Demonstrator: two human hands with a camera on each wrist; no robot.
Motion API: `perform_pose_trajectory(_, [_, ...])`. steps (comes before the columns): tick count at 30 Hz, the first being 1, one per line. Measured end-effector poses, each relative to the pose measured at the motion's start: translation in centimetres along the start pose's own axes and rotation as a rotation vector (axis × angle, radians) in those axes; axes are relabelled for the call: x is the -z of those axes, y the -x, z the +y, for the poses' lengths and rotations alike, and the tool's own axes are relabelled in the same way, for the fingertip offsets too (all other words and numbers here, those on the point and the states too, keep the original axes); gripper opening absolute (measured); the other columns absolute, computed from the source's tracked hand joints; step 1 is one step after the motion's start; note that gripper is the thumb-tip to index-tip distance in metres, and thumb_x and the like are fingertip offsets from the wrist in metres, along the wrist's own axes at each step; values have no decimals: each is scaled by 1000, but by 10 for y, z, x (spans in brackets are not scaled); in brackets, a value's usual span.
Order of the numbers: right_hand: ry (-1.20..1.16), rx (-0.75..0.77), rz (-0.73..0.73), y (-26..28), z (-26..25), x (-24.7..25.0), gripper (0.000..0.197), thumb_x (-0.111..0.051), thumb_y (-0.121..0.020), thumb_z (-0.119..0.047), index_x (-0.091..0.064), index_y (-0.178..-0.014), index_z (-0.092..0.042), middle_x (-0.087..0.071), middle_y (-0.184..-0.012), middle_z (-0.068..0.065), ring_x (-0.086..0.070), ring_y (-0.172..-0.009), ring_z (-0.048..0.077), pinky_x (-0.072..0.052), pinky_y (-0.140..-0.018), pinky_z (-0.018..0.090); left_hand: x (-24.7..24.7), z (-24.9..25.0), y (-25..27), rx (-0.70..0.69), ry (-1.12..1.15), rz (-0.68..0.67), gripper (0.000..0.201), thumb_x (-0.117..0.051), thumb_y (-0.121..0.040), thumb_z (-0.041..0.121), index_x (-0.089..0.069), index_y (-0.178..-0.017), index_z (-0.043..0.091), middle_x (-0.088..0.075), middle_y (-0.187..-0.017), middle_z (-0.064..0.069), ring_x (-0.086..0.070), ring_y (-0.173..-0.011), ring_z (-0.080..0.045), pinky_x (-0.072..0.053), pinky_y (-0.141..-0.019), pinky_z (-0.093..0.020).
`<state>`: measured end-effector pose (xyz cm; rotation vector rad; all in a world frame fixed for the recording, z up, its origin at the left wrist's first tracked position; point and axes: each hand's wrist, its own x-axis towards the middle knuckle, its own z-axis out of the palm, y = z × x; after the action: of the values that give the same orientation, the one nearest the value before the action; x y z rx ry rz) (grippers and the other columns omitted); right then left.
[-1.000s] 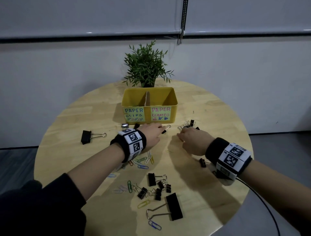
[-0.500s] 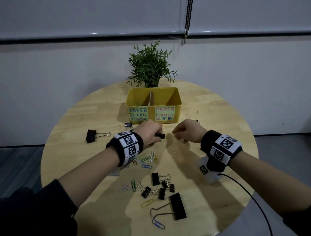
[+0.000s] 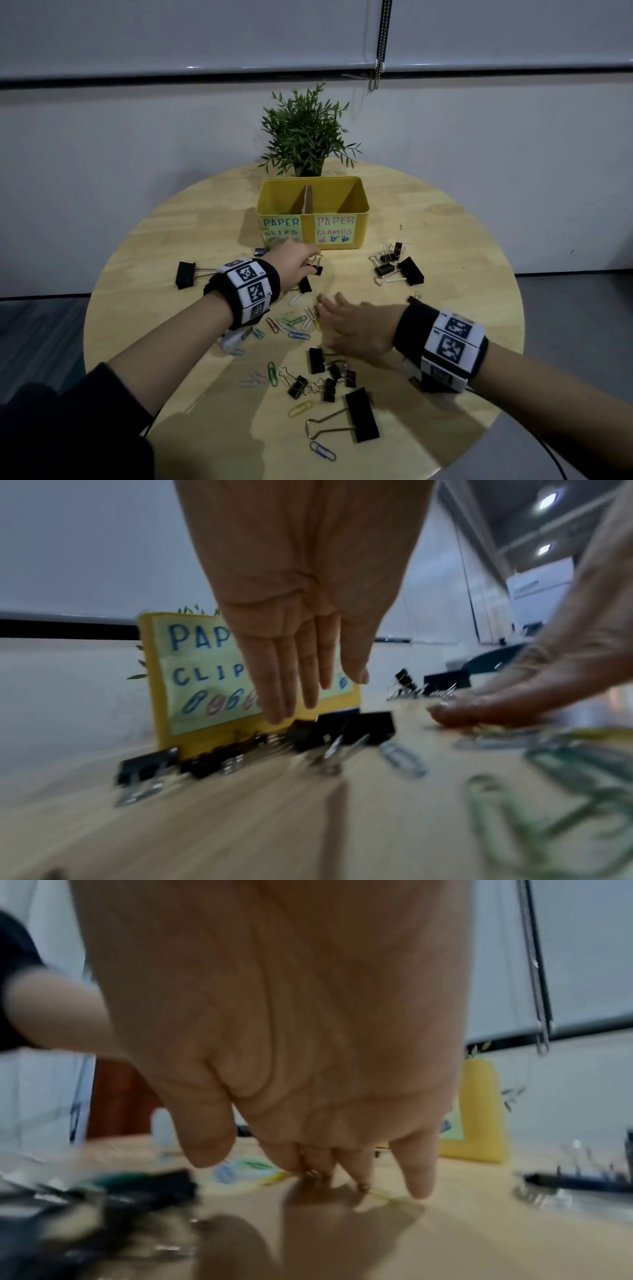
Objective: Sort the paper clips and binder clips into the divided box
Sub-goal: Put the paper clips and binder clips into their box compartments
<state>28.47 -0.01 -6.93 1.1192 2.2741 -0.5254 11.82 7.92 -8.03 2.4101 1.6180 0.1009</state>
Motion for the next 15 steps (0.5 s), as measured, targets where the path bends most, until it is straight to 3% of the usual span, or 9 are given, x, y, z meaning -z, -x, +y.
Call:
perform_pose_trajectory(3, [-167,-43,77,6,11,-19,77,-28,-98,-50,15,-150,-12,23,-157,11,14,-147,30,-5,-122,46,-2,2,9,4,8,-16,34,-44,-98,28,-56,-124,9,-63,-121,-12,-58,-111,-29,-48,-93,-41])
perform_pose_trajectory(5, [-155,-74,90,9,15,-29,77,-26,-98,-51,14,-150,-11,23,-157,11,15,-147,29,-4,-121,44,-1,3,22,-6,-6,-154,41,-37,-101,31,-48,-134,9,-53,-137,-12,-50,-124,-28,-41,-103,-41])
perform_pose_trajectory(7, [-104,-10,76,12,13,-32,73,-24,-99,-49,13,-150,-12,21,-158,8,14,-147,28,-4,-120,46,-2,1,35,-30,-58,-340,52,-28,-102,35,-28,-148,10,-25,-157,-9,-25,-145,-24,-21,-118,-37])
perform_pose_trajectory(8, [-90,30,90,13,13,-31,71,-24,-100,-47,13,-150,-15,20,-159,5,14,-147,25,-3,-120,47,-3,-1,39,-27,-90,-396,56,-25,-102,38,-17,-152,12,-10,-161,-6,-10,-149,-21,-13,-121,-39])
perform_pose_trajectory(10, [-73,25,197,9,29,-25,68,-29,-100,-39,11,-151,-20,16,-160,3,10,-148,21,-6,-121,48,-7,-5,41,1,-146,-422,62,-22,-101,44,-5,-153,15,4,-161,-3,3,-149,-19,-6,-121,-49])
perform_pose_trajectory(12, [-47,-115,403,2,59,-13,67,-41,-96,-21,-5,-152,-16,-4,-161,11,-11,-148,26,-24,-118,48,-10,-6,41,25,-170,-394,65,-23,-100,46,-3,-153,14,8,-161,-2,7,-149,-18,-3,-120,-52])
perform_pose_trajectory(14, [-33,-304,570,5,91,2,55,-49,-88,-8,-37,-141,-9,-43,-141,16,-45,-127,30,-46,-100,38,-10,-1,39,13,-171,-354,68,-25,-99,48,-3,-153,14,7,-161,-2,7,-149,-18,-2,-120,-51])
perform_pose_trajectory(15, [-14,-381,583,9,103,9,46,-53,-86,-6,-47,-132,-8,-52,-128,12,-54,-113,27,-49,-90,32,-10,3,37,-2,-178,-339,68,-26,-99,48,-3,-153,13,6,-161,-2,6,-149,-19,-3,-120,-50])
